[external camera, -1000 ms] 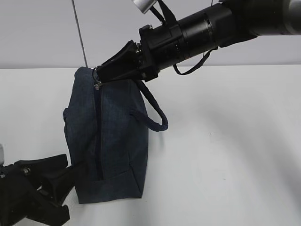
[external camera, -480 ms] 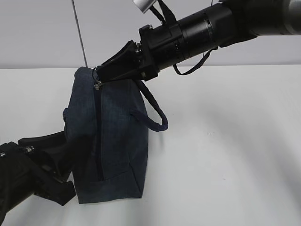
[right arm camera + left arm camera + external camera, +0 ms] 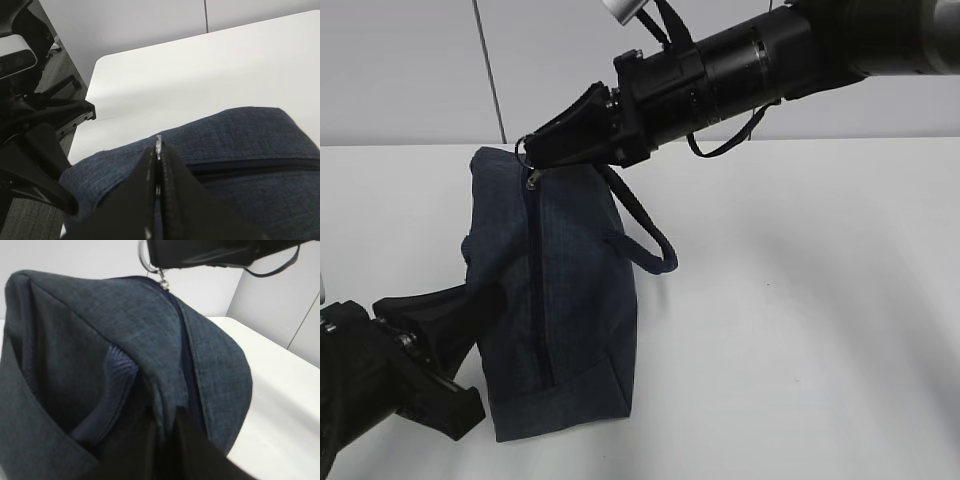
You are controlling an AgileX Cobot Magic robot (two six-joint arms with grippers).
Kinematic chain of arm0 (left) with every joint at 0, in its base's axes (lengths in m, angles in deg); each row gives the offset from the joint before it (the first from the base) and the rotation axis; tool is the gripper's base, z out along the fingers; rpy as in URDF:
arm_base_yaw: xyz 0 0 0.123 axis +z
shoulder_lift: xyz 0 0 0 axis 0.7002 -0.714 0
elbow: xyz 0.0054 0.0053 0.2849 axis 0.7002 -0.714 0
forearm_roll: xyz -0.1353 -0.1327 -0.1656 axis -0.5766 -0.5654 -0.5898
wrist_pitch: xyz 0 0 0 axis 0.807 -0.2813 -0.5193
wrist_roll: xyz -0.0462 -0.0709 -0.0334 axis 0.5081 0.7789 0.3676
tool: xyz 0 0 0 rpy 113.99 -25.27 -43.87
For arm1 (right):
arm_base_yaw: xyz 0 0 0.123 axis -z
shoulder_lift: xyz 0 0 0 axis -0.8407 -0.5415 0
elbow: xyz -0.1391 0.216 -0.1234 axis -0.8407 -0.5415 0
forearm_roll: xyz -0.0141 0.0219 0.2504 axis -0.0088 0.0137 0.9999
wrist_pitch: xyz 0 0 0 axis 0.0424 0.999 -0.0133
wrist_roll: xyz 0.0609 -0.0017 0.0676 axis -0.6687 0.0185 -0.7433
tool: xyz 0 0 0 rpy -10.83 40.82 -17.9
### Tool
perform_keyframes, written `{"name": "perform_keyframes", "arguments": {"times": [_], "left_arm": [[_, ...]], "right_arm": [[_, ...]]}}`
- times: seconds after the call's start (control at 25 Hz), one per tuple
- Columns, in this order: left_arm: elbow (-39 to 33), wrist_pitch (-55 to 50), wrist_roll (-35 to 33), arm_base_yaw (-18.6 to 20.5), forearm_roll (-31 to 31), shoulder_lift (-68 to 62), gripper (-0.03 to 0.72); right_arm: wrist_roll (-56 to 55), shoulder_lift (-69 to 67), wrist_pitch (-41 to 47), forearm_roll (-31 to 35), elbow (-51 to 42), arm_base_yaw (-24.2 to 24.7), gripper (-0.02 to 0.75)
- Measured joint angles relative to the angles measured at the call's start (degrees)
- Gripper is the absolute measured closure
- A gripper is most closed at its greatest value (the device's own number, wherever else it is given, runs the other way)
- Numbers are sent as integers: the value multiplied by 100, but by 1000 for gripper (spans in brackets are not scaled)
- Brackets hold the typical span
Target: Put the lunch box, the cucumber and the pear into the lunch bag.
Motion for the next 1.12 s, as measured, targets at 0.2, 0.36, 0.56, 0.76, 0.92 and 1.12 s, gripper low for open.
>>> {"name": "perform_keyframes", "arguments": {"times": [0.2,0.36,0.56,0.76,0.92,1.12], "left_arm": [[21,0,0,0,99,0,683],[25,0,0,0,99,0,684],[27,0,5,0,208,0,684],[27,0,9,0,233,0,684],[27,-5,87,0,246,0,685],[27,-5,154,0,296,0,685]], "right_arm": [[82,0,-186,264,0,0,738],[146,0,-387,331,0,0,738],[238,-37,-507,482,48,-10,738],[262,-302,-591,546,284,-124,738],[289,-436,-888,573,518,-187,738],[299,-644,-1003,621,769,-196,738]]}}
